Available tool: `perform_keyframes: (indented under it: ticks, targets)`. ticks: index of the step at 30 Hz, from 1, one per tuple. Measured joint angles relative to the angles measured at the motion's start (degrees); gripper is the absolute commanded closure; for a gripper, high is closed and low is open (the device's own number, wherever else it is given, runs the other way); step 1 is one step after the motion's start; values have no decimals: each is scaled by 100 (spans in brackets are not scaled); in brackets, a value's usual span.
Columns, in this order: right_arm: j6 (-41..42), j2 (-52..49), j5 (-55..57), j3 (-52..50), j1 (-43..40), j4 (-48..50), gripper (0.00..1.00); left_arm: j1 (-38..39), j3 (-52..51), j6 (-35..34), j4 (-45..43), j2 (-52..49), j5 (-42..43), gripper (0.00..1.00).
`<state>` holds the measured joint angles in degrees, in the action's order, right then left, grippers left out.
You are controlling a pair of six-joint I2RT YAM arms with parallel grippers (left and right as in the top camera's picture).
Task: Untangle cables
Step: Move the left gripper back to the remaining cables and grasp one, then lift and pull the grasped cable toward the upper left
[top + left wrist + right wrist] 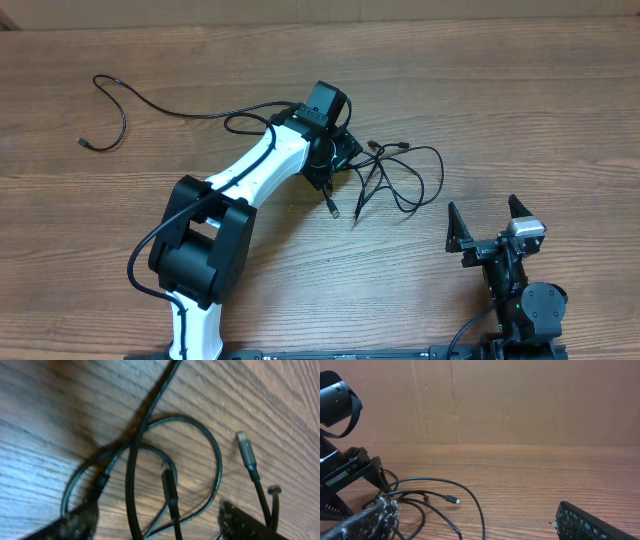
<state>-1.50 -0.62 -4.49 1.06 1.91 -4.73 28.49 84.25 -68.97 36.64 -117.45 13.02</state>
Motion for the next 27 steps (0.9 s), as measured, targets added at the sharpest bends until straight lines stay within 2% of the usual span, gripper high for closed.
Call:
perform_keyframes:
  ticks: [4,6,17,22,27]
  targets:
    - [0,0,0,0,0,-2,0,-9,0,-59,0,0,-74,46]
    - [2,0,-2,0,2,-2,0,-9,0,-72,2,0,-136,55]
    - [0,0,0,0,0,-2,0,-9,0,-127,17,0,-155,54]
    - [0,0,-2,0,0,-4,0,-9,0,-186,17,0,-63,60]
    - [-2,0,0,0,0,-2,0,-9,0,-271,17,0,31,70]
